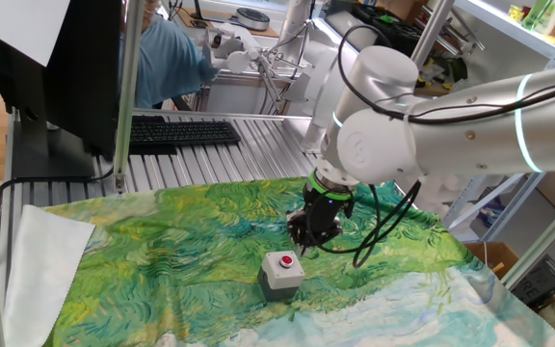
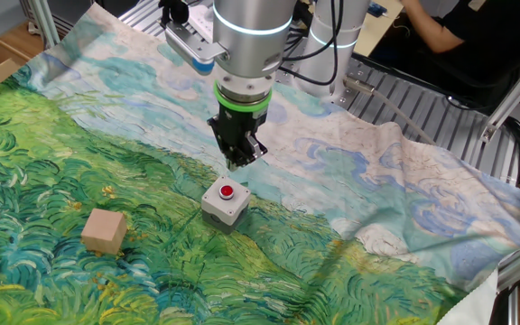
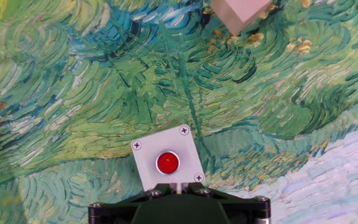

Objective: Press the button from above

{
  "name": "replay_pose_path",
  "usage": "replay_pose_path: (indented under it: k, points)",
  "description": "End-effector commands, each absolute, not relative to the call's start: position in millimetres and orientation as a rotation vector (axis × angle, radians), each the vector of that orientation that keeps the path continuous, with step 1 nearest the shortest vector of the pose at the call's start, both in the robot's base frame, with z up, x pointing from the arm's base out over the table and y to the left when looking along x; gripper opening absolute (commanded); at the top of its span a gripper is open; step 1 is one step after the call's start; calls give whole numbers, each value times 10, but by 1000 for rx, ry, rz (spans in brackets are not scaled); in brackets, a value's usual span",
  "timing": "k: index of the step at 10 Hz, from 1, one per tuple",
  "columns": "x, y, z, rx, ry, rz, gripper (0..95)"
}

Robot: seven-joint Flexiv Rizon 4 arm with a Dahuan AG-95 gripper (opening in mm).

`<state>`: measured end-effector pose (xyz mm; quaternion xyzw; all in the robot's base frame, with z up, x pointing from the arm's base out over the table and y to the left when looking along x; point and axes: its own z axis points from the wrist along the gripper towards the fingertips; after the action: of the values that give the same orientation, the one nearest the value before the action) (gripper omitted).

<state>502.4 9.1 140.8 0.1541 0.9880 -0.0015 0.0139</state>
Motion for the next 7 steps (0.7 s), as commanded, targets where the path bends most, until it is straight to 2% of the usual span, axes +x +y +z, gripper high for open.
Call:
replay_pose_path:
  k: [1,7]
  points:
    - [5022,91,1410,483,3079,-7,0]
    - [5022,91,1410,556,3066,-6,0]
